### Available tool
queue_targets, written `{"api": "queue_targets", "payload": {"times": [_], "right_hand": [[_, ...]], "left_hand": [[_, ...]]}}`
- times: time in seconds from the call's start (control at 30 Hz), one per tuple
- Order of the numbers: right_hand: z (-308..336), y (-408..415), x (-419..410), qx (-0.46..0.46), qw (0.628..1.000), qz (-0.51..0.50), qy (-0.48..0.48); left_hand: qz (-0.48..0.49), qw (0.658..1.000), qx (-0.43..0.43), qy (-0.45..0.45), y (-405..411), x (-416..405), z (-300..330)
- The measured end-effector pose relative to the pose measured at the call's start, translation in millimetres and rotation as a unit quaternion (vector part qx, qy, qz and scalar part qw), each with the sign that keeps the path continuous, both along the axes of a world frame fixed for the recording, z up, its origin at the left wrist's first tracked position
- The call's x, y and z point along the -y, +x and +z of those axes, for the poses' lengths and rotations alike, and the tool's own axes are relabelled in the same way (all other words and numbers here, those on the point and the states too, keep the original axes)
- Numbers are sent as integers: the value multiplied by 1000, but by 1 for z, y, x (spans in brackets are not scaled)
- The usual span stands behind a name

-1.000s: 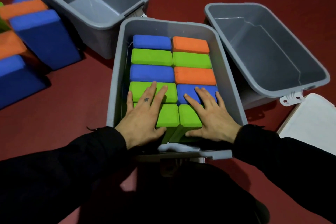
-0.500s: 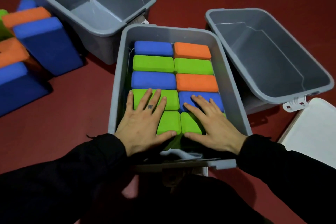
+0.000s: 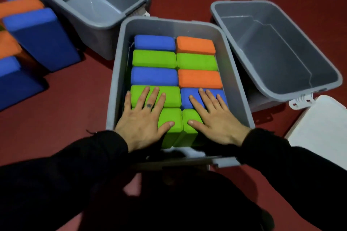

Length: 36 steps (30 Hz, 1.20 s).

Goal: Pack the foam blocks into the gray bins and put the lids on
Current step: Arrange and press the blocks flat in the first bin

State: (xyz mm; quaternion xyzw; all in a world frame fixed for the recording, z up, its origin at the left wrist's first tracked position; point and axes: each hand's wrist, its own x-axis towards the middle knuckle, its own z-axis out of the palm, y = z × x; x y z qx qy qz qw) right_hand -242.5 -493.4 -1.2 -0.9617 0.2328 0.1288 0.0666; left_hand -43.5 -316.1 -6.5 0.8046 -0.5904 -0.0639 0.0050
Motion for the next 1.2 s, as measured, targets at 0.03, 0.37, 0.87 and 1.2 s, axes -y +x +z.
{"api": "queue_targets", "payload": {"times": [0.03, 0.37, 0.87, 1.2], "right_hand": [[0, 0, 0, -7, 1000, 0, 10], [10, 5, -5, -10, 999, -16, 33], [47, 94, -10, 279, 954, -17, 112], [52, 90, -8, 285, 951, -37, 113]], "left_hand": [[-3, 1000, 2, 5, -1, -1, 0], [-9, 999, -11, 31, 0, -1, 6], [92, 965, -143, -199, 37, -3, 68], [39, 985, -88, -141, 52, 13, 93]]}}
